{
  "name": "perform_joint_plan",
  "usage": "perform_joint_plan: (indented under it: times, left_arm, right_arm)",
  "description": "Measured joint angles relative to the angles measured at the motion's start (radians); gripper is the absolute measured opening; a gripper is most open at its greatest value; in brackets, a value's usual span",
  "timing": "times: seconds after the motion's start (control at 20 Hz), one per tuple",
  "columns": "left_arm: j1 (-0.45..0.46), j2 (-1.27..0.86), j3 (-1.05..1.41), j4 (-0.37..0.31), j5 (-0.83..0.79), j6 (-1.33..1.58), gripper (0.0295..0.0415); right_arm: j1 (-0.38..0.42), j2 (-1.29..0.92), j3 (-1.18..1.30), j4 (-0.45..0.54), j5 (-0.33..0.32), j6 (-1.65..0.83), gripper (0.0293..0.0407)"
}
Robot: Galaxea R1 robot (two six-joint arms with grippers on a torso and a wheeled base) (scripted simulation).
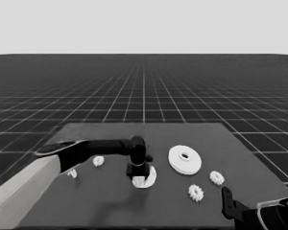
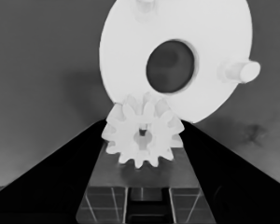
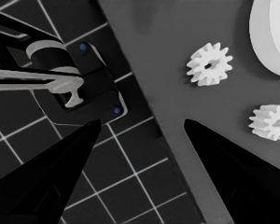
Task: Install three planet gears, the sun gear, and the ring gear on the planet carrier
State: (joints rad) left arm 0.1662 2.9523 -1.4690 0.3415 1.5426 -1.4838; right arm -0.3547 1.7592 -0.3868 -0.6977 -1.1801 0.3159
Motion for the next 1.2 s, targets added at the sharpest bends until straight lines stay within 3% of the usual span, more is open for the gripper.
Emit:
perform_joint_plan:
  times: [0.3,0.4,0.45,0.8,0.95,1.2]
  left_arm:
    - [0.017,0.004,-0.016,0.018,-0.007,0.010,0.0312]
    - [0.017,0.004,-0.016,0.019,-0.007,0.011,0.0372]
    - [0.017,0.004,-0.016,0.019,-0.007,0.011,0.0381]
    - [0.018,0.004,-0.016,0.019,-0.007,0.011,0.0385]
    - [-0.116,-0.014,0.071,-0.113,0.023,-0.052,0.0385]
    - [-0.151,-0.015,0.080,-0.148,0.024,-0.060,0.0385]
  right_arm:
    - [0.000,0.000,0.000,0.000,0.000,0.000,0.0385]
    - [0.000,0.000,0.000,0.000,0.000,0.000,0.0385]
    - [0.000,0.000,0.000,0.000,0.000,0.000,0.0385]
    - [0.000,0.000,0.000,0.000,0.000,0.000,0.0385]
    - [0.000,0.000,0.000,0.000,0.000,0.000,0.0385]
    - [0.000,0.000,0.000,0.000,0.000,0.000,0.0385]
